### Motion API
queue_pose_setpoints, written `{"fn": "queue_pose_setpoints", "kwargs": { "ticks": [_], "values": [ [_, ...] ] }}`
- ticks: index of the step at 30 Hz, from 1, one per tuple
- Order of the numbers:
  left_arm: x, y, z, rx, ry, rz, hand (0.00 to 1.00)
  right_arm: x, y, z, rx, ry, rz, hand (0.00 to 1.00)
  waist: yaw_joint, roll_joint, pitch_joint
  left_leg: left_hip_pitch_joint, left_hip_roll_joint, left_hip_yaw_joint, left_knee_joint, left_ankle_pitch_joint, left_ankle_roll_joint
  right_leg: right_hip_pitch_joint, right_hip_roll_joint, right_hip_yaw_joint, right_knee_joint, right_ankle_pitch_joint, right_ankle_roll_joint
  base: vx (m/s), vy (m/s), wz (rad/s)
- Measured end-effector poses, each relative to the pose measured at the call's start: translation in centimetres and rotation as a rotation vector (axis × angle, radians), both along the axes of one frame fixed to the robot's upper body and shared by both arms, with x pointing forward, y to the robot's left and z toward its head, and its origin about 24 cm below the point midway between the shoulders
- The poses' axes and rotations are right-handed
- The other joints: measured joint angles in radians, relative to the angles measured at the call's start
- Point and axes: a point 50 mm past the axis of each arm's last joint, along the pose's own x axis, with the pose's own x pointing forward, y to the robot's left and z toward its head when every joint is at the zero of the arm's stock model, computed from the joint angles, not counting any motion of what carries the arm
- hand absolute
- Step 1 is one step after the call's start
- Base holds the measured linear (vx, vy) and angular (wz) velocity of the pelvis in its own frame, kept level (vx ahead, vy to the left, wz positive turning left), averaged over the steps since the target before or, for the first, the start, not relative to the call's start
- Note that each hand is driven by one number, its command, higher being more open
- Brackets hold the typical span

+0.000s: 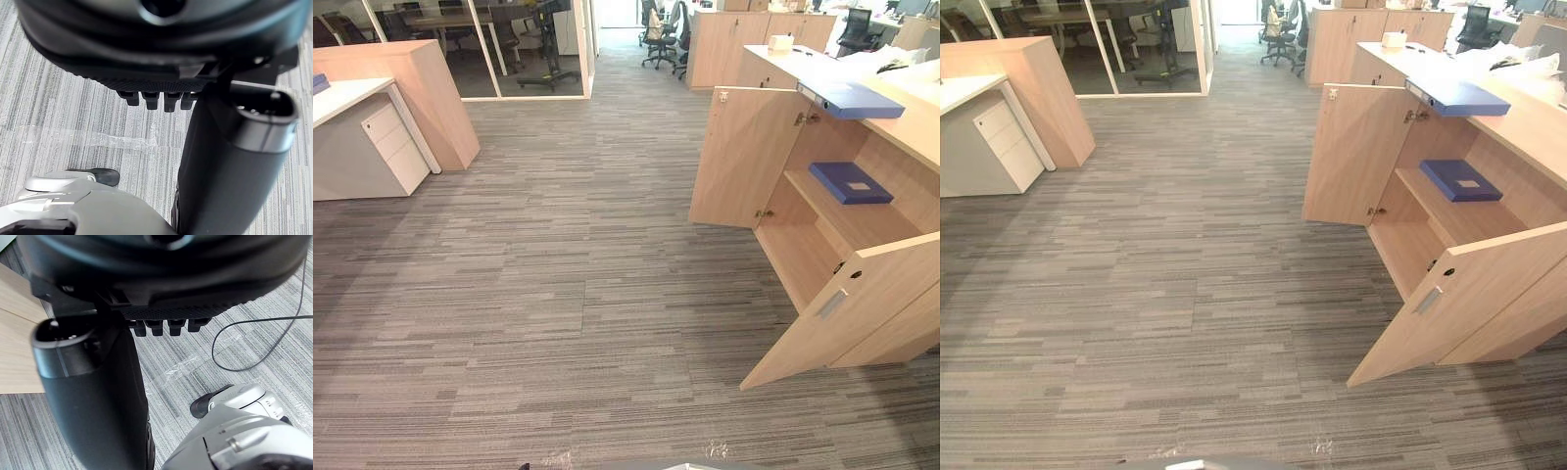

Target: Walk over to the cabinet, pick up the folder, carry it to the office cabinet, place the folder inside the office cabinet, then close the office cabinet door

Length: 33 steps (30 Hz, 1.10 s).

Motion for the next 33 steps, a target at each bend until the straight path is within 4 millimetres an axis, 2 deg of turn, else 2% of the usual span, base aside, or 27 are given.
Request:
{"fn": "queue_pose_setpoints", "kwargs": {
  "ticks": [6,12,21,33],
  "values": [
    [0.0,0.0,0.0,-0.039,-0.014,0.036,1.00,1.3,0.0,0.1,0.004,-0.034,0.004,1.00,0.000,0.001,0.017,0.017,0.004,0.004,-0.005,-0.004,-0.007,0.017,0.003,-0.003,-0.005,-0.002,0.018,0.00,-0.006,-0.01],
    [0.1,0.0,0.0,-0.040,-0.016,0.028,1.00,1.9,0.2,0.1,0.008,-0.049,0.006,1.00,0.000,0.001,0.020,0.020,0.004,0.004,-0.005,-0.004,-0.007,0.019,0.003,-0.004,-0.005,-0.003,0.019,-0.03,-0.012,0.00],
    [0.6,-0.1,0.1,0.003,-0.012,-0.088,1.00,1.9,0.2,0.1,0.007,-0.049,0.008,1.00,0.000,-0.002,0.021,0.023,0.007,0.006,-0.012,-0.004,-0.007,0.020,0.006,-0.005,-0.010,-0.003,0.019,-0.01,-0.004,0.00],
    [0.6,-0.1,0.1,0.011,-0.011,-0.088,1.00,1.9,0.2,0.1,0.007,-0.049,0.008,1.00,0.000,-0.004,0.022,0.023,0.010,0.006,-0.018,-0.005,-0.008,0.020,0.009,-0.006,-0.016,-0.003,0.019,0.00,0.000,0.00]
  ]
}}
